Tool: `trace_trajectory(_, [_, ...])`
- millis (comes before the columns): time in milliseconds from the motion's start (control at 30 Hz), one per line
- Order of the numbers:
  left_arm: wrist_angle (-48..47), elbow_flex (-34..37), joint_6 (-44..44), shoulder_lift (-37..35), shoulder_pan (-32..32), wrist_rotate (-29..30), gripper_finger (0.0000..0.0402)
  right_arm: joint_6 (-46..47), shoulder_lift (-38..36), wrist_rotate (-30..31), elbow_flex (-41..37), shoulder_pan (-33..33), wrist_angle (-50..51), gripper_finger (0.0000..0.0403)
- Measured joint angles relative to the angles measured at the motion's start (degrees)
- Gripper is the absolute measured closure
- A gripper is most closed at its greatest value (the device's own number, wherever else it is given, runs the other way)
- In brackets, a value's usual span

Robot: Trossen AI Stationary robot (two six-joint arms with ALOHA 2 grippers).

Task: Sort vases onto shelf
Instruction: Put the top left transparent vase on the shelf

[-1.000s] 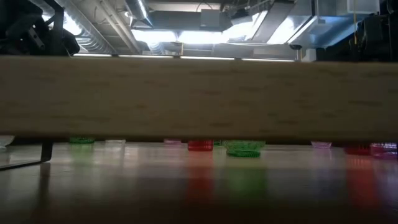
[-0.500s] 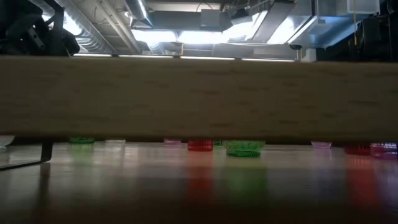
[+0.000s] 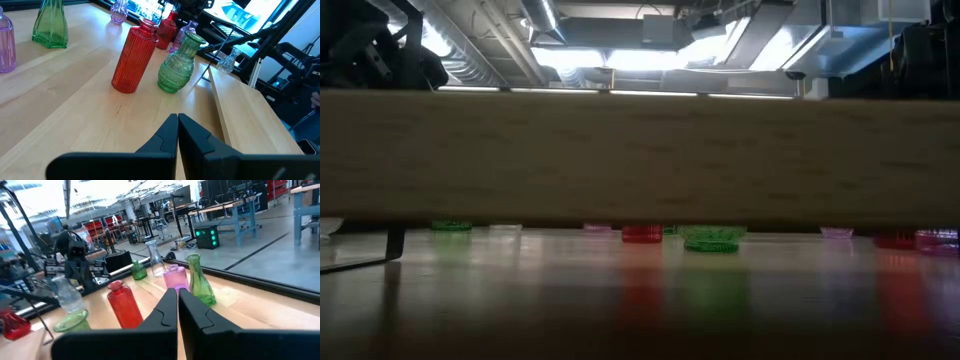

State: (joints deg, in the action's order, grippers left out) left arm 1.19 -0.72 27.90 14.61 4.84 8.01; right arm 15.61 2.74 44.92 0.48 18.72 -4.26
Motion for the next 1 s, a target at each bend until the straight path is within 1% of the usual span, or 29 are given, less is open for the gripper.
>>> trace_trajectory(233, [0.0, 0.0, 0.0, 0.0, 0.0, 0.0, 0.0396, 5.2, 0.0, 0.0, -0.1, 0.0, -4.1, 0.0400])
trace_trajectory(400, [0.0, 0.0, 0.0, 0.0, 0.0, 0.0, 0.0396, 5.5, 0.0, 0.0, -0.1, 0.0, -7.8, 0.0400])
trace_trajectory(667, [0.1, 0.0, 0.0, 0.0, 0.0, 0.0, 0.0396, 5.6, 0.0, -0.1, 0.0, 0.0, -16.4, 0.0400])
trace_trajectory(800, [0.1, 0.0, 0.0, 0.0, 0.0, 0.0, 0.0396, 5.8, 0.0, -2.5, 0.0, 0.0, -20.8, 0.0400])
trace_trajectory(900, [0.1, 0.0, 0.8, 0.0, 0.0, 0.0, 0.0396, 9.4, 0.0, -1.8, 0.0, 0.0, -24.9, 0.0401])
trace_trajectory(1000, [0.4, 0.0, 5.0, 0.0, 0.0, 0.0, 0.0396, 13.9, 0.0, -0.9, 0.1, 0.0, -30.1, 0.0400])
